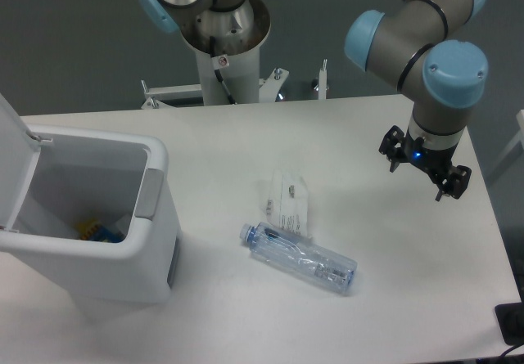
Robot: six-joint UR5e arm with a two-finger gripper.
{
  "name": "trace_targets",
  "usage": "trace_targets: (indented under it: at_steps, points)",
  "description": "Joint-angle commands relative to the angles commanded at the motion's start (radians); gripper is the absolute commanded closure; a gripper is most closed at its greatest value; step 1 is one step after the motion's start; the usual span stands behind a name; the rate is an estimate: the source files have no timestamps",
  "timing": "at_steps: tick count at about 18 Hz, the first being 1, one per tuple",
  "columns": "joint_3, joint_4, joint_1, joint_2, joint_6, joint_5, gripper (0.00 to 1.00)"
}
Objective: Place the trash in the trash can
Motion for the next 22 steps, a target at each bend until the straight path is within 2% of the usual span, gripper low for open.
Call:
trace_targets:
  at_steps: [8, 11, 14, 15, 17, 19, 22]
  points:
    - [-0.014, 0.002, -0.003, 0.006, -0.015, -0.003, 0.00]
    - [-0.023, 0.003, -0.017, 0.005, -0.128, -0.005, 0.00]
    - [-0.058, 0.006, -0.025, 0.017, -0.133, -0.037, 0.00]
    - [-0.083, 0.026, -0.026, 0.029, -0.133, -0.047, 0.00]
    - [-0.150, 0.102, -0.049, 0.051, -0.140, -0.061, 0.00]
    - [-0.218, 0.176, -0.084, 0.060, -0.211, -0.060, 0.00]
    - [-0.245, 0.195, -0.142, 0.060, -0.314, -0.057, 0.00]
